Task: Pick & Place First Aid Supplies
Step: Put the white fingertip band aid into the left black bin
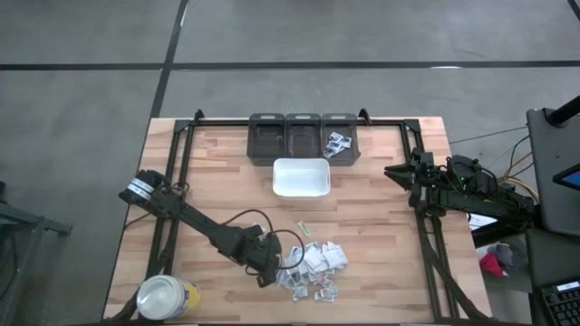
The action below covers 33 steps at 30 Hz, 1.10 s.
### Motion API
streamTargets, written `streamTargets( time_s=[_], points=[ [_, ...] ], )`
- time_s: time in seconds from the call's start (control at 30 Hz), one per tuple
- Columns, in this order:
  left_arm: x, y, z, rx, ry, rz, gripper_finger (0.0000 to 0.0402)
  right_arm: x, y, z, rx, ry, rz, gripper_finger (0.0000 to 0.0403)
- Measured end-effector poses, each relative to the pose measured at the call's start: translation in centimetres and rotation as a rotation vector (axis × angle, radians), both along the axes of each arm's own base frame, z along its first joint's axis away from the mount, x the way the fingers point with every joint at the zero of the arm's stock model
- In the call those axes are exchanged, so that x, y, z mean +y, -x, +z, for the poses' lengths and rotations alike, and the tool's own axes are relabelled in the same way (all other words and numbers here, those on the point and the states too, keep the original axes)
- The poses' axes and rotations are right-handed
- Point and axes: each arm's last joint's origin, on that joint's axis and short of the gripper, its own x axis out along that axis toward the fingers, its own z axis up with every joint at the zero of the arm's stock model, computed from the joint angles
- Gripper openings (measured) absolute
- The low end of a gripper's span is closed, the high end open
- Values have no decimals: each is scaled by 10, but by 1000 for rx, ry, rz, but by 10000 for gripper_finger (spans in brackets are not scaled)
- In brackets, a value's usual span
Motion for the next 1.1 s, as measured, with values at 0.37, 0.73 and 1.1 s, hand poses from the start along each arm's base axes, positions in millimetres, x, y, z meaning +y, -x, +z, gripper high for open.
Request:
streamTargets(
  time_s=[0.37,0.73,1.1],
  points=[
    [9,-4,0,-20,-75,-32,0,0,0,0,0,0,0,73],
    [16,-3,-7,5,-77,-15,0,0,0,0,0,0,0,84],
    [19,-3,-9,14,-66,-7,0,0,0,0,2,7,1,70]
  ],
)
